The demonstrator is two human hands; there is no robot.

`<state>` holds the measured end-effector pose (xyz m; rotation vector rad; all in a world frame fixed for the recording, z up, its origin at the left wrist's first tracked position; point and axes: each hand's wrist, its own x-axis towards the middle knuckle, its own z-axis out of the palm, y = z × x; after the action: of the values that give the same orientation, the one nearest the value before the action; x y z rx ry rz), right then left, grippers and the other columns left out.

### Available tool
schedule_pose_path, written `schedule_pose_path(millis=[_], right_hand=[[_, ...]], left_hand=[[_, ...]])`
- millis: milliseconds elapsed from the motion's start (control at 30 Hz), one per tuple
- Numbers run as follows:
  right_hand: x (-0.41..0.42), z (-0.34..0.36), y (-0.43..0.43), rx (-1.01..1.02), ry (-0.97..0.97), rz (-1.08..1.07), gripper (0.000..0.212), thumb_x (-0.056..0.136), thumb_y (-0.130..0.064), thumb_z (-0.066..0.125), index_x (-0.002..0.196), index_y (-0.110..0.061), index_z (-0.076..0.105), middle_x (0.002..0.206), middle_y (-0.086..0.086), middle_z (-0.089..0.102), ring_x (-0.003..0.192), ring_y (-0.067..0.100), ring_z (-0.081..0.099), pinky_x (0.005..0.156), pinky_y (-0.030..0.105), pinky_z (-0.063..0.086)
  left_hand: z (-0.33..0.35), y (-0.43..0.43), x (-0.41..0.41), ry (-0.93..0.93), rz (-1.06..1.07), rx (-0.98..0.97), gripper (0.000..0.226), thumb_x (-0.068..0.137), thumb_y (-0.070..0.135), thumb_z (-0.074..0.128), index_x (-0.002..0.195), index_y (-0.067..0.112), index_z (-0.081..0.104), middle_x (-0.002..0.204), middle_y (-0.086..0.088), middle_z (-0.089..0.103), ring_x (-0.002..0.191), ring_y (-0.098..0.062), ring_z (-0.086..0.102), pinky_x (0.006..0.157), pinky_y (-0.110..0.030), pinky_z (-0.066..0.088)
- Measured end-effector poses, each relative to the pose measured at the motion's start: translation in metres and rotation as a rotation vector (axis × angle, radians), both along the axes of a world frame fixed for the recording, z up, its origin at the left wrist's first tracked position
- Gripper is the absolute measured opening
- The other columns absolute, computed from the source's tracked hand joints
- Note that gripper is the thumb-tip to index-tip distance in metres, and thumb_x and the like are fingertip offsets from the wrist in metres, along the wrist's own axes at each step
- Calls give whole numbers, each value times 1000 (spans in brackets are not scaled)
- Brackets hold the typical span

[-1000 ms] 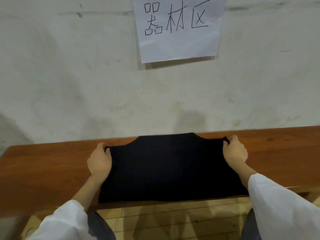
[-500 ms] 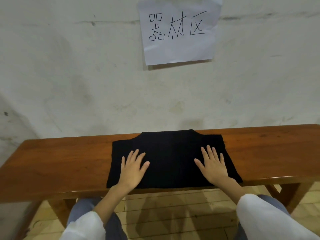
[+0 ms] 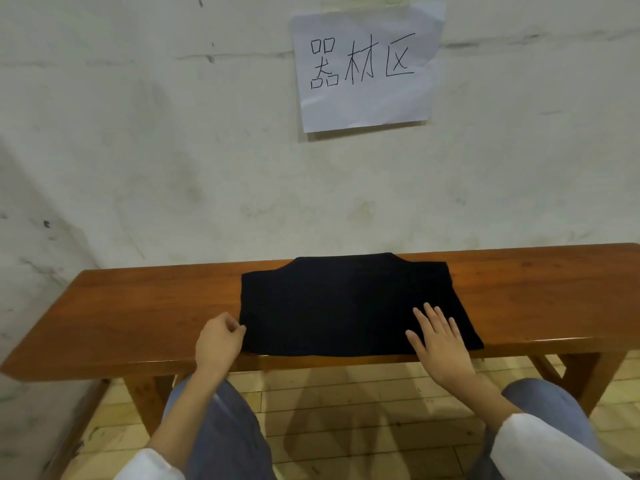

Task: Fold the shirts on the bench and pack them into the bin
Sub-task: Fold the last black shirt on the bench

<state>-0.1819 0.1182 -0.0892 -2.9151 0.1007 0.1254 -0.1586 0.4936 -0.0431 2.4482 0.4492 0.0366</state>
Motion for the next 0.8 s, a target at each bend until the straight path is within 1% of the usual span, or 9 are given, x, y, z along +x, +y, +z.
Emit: schedule_pose_path(millis=[167,300,400,467,533,567,667,733,800], right_hand=[[0,-1,-2,-37,6,10,66,95,-56,4,152,-23,1,160,-1,-7,146,14,-13,118,33,-9],[0,-6,-2,-72,2,16,111,58,-70,-42,151,-23,-4,159,-2,-11,145,15,-15,116,33,-11],[1,-7,-3,-65,13,12,116,52,-70,-46,151,-24,-7,159,-2,-12,145,15,-17,116,34,-11],[2,-5,-3,-60,22,19,115,53,-71,-45,151,-25,-6,159,-2,-11,145,15,-16,116,34,-11],[1,-3,-5,-34,30,37,103,65,-74,-32,151,-25,-4,159,-2,-11,145,14,-16,117,34,-10],[0,0,-7,-6,21,60,92,75,-75,-17,151,-26,-2,158,-5,-10,144,13,-16,117,34,-10],[-13,2,-18,-12,-64,225,72,90,-65,36,148,-33,5,153,-16,-3,146,10,-8,118,32,-6],[-21,-2,-27,-64,-170,295,75,81,-46,69,144,-27,32,151,-8,26,142,20,26,116,36,17],[-23,-10,-35,-15,-250,257,63,69,-16,83,125,-17,55,130,3,52,120,28,54,100,38,42]], left_hand=[[22,-20,4,-208,-61,-299,13,101,19,40,97,7,44,78,-6,50,67,-16,49,60,-25,40],[19,-19,4,-218,-33,-420,16,101,23,38,106,8,41,81,-2,47,74,-15,48,62,-22,38],[6,-6,-2,-143,-31,-420,19,99,18,47,116,16,39,88,-2,56,76,-16,56,59,-23,41],[-5,4,-9,-26,-103,-285,30,96,18,52,120,22,34,86,-2,61,71,-13,59,59,-25,45],[-16,11,-15,66,-205,65,32,93,19,55,120,21,37,86,4,61,76,-14,60,70,-32,47],[-22,13,-18,47,-214,209,32,91,20,56,120,20,42,91,5,60,83,-16,60,76,-35,46],[-30,4,-26,-209,-261,372,39,80,17,68,117,20,56,105,-1,55,99,-20,52,81,-34,39],[-32,-8,-29,-335,-443,408,38,74,26,77,109,23,61,106,1,53,99,-18,50,79,-30,37],[-37,-20,-28,-273,-622,432,48,68,38,80,111,26,61,109,5,53,100,-15,51,81,-29,39]])
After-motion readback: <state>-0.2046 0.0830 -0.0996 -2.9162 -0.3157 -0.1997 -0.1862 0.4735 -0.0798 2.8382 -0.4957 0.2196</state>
